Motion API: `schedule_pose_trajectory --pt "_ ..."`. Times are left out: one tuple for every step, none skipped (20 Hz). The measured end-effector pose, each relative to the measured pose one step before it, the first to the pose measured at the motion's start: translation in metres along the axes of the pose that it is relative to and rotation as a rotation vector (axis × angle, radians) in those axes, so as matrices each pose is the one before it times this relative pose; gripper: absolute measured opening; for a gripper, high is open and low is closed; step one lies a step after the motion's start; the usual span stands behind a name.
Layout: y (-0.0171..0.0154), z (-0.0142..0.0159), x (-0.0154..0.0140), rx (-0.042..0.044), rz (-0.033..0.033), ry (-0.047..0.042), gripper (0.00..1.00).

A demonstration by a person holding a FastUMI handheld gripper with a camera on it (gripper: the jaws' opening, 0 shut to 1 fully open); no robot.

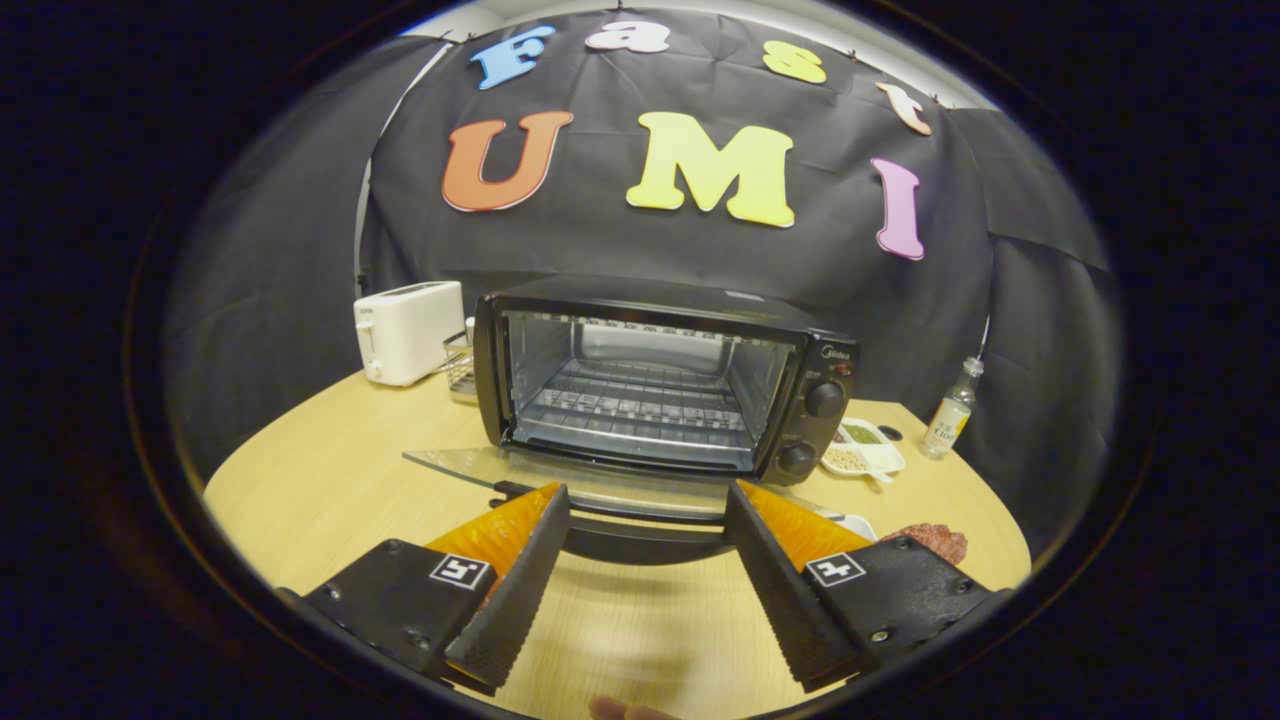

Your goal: Open the toaster oven, put the food inside, and close the toaster oven door.

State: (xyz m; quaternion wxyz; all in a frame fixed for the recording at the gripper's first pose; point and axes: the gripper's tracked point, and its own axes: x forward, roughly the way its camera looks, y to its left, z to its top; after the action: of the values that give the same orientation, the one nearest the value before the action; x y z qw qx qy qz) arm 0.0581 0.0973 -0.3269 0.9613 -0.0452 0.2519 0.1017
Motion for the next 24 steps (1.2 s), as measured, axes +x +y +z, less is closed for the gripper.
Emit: schedule_pose_trajectory --pt "0.00034 -0.00751 0.0002 0.00439 0.00921 0.02578 1.0" --pt "0.00121 -0.00622 0.00034 0.00836 0.01121 0.02348 0.99" --pt "0.00015 -0.00552 0.00025 0.00709 0.01069 0.02263 0.99" --pt "0.00097 -0.00358 0.00075 -0.0011 0.0115 0.01746 0.99" --pt "0.00078 -0.00319 -0.00006 -0.00051 0.01038 0.0141 0.99" --pt "0.0007 -0.00254 0.00066 0.00149 0.00807 0.01237 0.99" --pt "0.00037 -0.00194 0.00107 -0.00457 0.00437 0.01549 0.99" --pt "-0.00026 -0.00383 0.00171 -0.00038 0.00432 0.02058 0.99" --pt "0.00156 -0.00439 0.00102 0.00627 0.00642 0.02273 0.99" --pt "0.00293 -0.00454 0.00281 0.00639 0.01086 0.02464 0.99" --pt "0.00303 -0.00613 0.00408 0.00353 0.0132 0.03284 0.99" --pt "0.00161 -0.00798 0.00521 0.00715 0.00418 0.03741 0.99" --pt "0.00014 -0.0043 0.00276 0.01506 0.00495 0.02051 0.99" --pt "0.00076 -0.00047 0.00023 0.00422 0.00773 -0.0003 1.0" --pt "0.00037 0.00472 -0.00219 -0.00755 0.00466 -0.00843 1.0" --pt "0.00074 0.0036 -0.00312 -0.0052 0.00964 -0.00164 0.99" --pt "0.00069 0.00075 -0.00431 0.00694 0.019 0.01458 0.99" --pt "0.00172 -0.00227 -0.00591 0.02288 0.02799 0.01862 0.99" --pt "0.00216 -0.00067 -0.00833 0.02694 0.03344 0.01708 0.99" --pt "-0.00216 0.00033 -0.00768 0.02003 0.02238 0.01599 0.99" --pt "-0.00514 0.00009 -0.00832 0.00747 0.00868 0.01446 0.99" --pt "-0.0087 0.00128 -0.00801 -0.00296 -0.00111 0.01169 0.99" --pt "-0.00839 0.00284 -0.0083 -0.01302 0.00387 -0.00216 0.99" --pt "-0.01117 0.00461 -0.00888 -0.02237 0.00089 -0.00269 0.99"
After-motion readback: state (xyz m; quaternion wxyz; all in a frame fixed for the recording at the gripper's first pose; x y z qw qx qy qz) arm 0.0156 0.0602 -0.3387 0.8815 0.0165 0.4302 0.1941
